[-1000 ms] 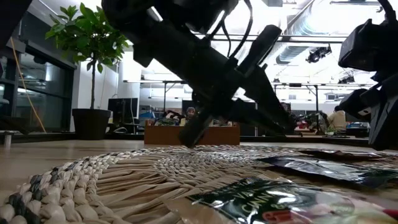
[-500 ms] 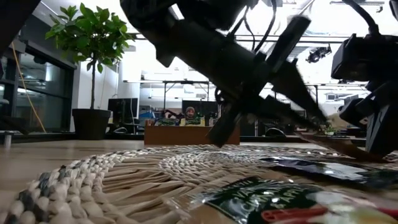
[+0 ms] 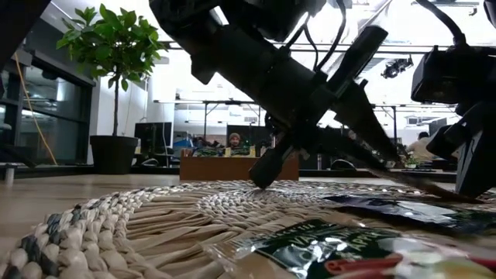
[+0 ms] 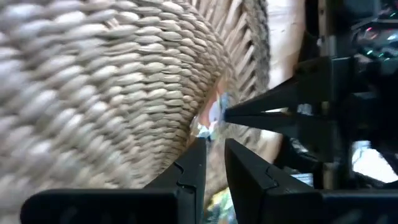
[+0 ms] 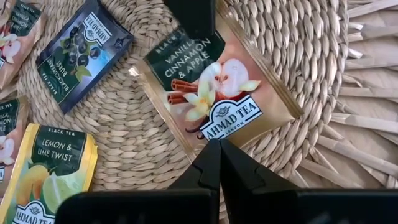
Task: Pick & Place Tea
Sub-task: Put the brown tea bag in the right section of the wooden organizer
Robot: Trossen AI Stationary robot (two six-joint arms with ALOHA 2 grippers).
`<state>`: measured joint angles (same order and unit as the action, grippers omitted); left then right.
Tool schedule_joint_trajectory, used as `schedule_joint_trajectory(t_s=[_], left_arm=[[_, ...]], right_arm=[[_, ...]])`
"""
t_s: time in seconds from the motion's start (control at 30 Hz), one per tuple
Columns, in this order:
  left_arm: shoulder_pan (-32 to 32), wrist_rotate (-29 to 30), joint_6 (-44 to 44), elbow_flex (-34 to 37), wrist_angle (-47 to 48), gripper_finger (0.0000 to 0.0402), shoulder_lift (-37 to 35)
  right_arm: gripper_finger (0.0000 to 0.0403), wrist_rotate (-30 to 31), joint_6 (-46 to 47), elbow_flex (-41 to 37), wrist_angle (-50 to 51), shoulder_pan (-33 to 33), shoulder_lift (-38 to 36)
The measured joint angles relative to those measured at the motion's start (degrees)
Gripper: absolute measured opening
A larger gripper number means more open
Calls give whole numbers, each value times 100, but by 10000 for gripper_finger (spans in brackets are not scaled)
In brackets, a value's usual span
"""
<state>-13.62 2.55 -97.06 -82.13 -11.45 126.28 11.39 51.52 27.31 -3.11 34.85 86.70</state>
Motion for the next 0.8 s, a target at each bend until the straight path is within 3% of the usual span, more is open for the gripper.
schedule_joint_trajectory(t_s=[0.37,0.8], left_arm=[[251,-326,573,2,898,58,-302],[119,-409,424,2,820,58,-334]], right_arm=[[0,-52,8,-7,9,0,11],[0,-8,-6,-11,-82,-31,17]])
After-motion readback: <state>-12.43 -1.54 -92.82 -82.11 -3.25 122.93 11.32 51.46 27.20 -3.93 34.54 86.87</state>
